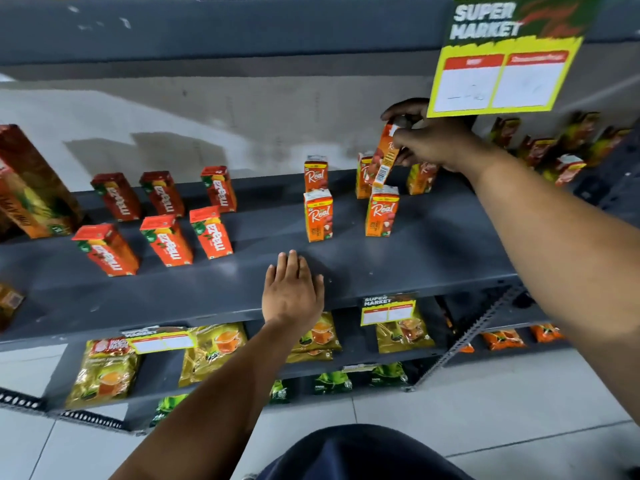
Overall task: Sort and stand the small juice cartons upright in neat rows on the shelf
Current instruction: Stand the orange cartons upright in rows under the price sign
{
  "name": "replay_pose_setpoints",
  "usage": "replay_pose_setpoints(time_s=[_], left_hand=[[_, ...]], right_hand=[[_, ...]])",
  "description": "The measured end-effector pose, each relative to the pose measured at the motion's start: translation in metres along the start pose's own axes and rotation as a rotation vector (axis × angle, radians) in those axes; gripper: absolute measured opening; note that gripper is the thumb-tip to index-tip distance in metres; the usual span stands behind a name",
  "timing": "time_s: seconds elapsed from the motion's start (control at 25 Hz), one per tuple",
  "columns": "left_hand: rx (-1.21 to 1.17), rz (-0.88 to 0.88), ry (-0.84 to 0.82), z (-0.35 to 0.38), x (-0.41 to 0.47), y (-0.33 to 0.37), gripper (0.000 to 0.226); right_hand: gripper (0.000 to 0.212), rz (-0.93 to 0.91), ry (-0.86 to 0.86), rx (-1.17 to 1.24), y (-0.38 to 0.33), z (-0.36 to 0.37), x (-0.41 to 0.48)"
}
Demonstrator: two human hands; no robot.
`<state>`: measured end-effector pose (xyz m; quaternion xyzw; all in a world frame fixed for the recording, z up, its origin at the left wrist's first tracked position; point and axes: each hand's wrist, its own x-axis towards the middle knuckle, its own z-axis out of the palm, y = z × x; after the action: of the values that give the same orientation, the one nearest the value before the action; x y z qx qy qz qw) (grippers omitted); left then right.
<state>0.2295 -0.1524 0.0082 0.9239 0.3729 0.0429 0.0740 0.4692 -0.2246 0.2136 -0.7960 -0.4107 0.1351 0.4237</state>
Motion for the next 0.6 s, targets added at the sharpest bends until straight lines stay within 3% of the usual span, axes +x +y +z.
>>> replay_pose_setpoints(time_s=[0.16, 0.32, 0.48, 0.6], left_hand=[[0.033, -0.032, -0.017, -0.001, 0.001, 0.006, 0.065], [-0.003, -0.025, -0.008, 0.000, 0.006, 0.031, 0.066], [0.045, -0.015, -0.010, 0.007, 0.005, 0.036, 0.068], [0.053, -0.015, -0.009, 0.008, 0.004, 0.034, 0.068]], right_hand=[[0.037, 0.039, 0.039, -0.351, 0.022, -0.033, -0.007], [0.020, 0.000, 0.043, -0.484, 0.044, -0.036, -0.008], [0.056, 0.001, -0.225, -0.715, 0.074, -0.034, -0.001], [0.058, -0.016, -0.303, -0.812, 0.087, -0.033, -0.001]])
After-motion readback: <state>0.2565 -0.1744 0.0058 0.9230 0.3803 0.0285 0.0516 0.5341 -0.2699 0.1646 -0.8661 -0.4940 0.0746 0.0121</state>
